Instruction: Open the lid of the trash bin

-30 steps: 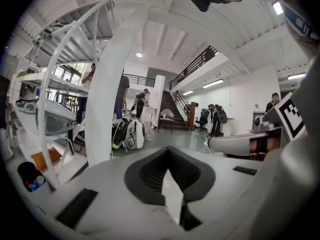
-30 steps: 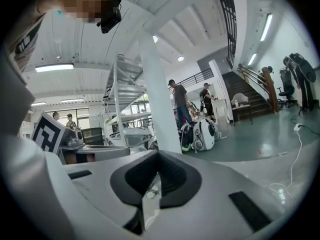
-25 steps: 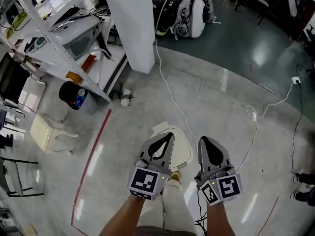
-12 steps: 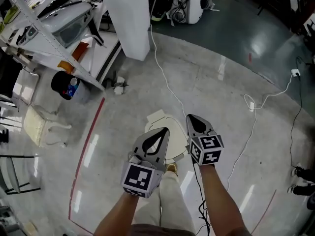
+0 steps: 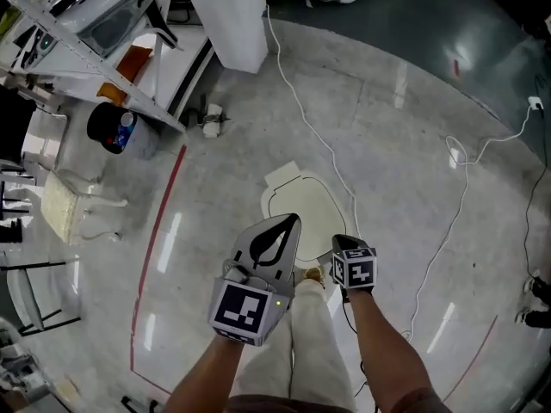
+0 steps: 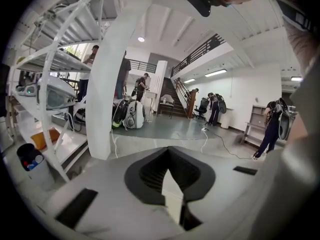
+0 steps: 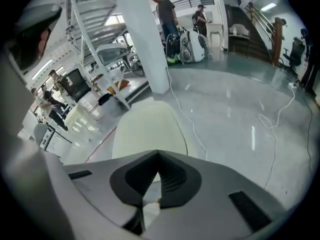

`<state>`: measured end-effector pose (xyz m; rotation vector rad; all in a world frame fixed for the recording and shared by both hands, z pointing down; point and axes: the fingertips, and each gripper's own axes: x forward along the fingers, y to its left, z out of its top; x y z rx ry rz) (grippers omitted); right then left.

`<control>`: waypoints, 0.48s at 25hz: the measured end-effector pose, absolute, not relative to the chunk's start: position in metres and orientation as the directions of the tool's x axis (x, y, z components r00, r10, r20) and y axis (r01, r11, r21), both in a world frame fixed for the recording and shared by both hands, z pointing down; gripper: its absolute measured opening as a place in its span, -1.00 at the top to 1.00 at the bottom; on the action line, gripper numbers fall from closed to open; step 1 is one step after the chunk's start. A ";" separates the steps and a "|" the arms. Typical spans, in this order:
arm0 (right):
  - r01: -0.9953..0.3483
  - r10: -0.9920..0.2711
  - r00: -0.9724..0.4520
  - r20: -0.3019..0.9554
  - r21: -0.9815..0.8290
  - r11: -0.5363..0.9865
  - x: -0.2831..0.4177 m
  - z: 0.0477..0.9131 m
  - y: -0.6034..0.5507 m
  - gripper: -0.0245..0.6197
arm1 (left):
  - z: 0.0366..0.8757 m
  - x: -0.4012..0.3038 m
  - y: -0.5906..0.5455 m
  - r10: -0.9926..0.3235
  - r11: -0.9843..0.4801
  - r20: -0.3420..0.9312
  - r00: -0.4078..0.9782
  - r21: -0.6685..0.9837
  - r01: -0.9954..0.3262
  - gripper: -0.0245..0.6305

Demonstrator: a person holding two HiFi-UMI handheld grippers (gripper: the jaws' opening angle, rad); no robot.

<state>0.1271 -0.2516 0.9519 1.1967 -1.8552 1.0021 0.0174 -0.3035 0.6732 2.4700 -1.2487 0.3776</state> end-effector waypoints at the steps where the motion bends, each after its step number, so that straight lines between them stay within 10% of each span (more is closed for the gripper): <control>1: -0.936 -0.364 -0.320 0.875 -0.231 0.267 0.127 0.963 -0.238 0.83 | 0.678 0.017 -0.303 -0.718 -0.553 0.388 0.578 0.185 -0.812 0.90; 12: -0.942 -0.274 -0.310 0.911 -0.255 0.218 0.130 1.004 -0.187 0.83 | 0.697 0.014 -0.304 -0.716 -0.559 0.392 0.577 0.172 -0.811 0.90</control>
